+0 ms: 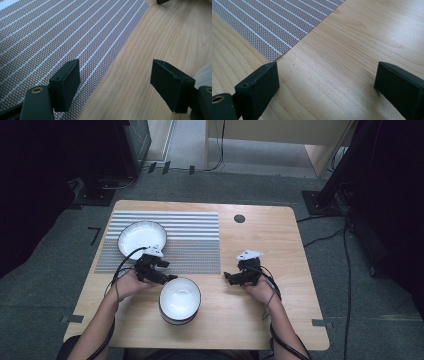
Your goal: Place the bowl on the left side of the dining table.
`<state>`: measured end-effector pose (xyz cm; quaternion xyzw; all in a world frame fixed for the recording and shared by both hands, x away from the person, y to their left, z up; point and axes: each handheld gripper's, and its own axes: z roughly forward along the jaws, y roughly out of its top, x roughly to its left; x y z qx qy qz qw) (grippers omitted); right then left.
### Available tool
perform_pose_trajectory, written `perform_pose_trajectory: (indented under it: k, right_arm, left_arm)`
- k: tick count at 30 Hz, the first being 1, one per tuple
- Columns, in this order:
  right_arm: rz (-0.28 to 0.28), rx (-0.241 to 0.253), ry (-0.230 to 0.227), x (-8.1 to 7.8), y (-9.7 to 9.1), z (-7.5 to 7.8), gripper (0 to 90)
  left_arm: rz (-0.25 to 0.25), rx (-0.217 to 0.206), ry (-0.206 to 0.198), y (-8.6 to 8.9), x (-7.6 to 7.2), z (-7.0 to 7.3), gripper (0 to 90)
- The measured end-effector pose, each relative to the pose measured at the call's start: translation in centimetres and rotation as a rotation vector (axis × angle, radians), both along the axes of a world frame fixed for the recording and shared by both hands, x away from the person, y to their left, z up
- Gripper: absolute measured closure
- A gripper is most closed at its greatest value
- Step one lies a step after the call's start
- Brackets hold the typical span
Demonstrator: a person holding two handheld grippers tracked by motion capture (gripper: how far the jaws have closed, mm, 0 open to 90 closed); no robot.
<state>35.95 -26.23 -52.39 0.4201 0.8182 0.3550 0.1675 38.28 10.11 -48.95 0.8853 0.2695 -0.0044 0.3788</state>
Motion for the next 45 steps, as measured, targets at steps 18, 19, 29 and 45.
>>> perform_pose_trajectory:
  k: [18, 19, 29, 45]
  right_arm:
    - [0.008, -0.001, 0.001, 0.2, 0.0, 0.0, 4.5]
    - [0.008, -0.001, 0.001, 0.2, 0.0, 0.0, 4.5]
    - [0.007, 0.001, 0.001, 0.2, 0.0, 0.0, 4.5]
    - [0.007, 0.001, 0.001, 0.2, 0.0, 0.0, 4.5]
  left_arm:
    - [-0.033, -0.012, 0.015, -1.1, -0.6, 1.5, 30.0]
    - [-0.033, -0.012, 0.015, -1.1, -0.6, 1.5, 30.1]
    - [-0.037, -0.022, 0.012, -1.1, -0.9, 2.2, 33.0]
    - [-0.023, -0.04, 0.026, -0.5, -1.1, 3.3, 31.5]
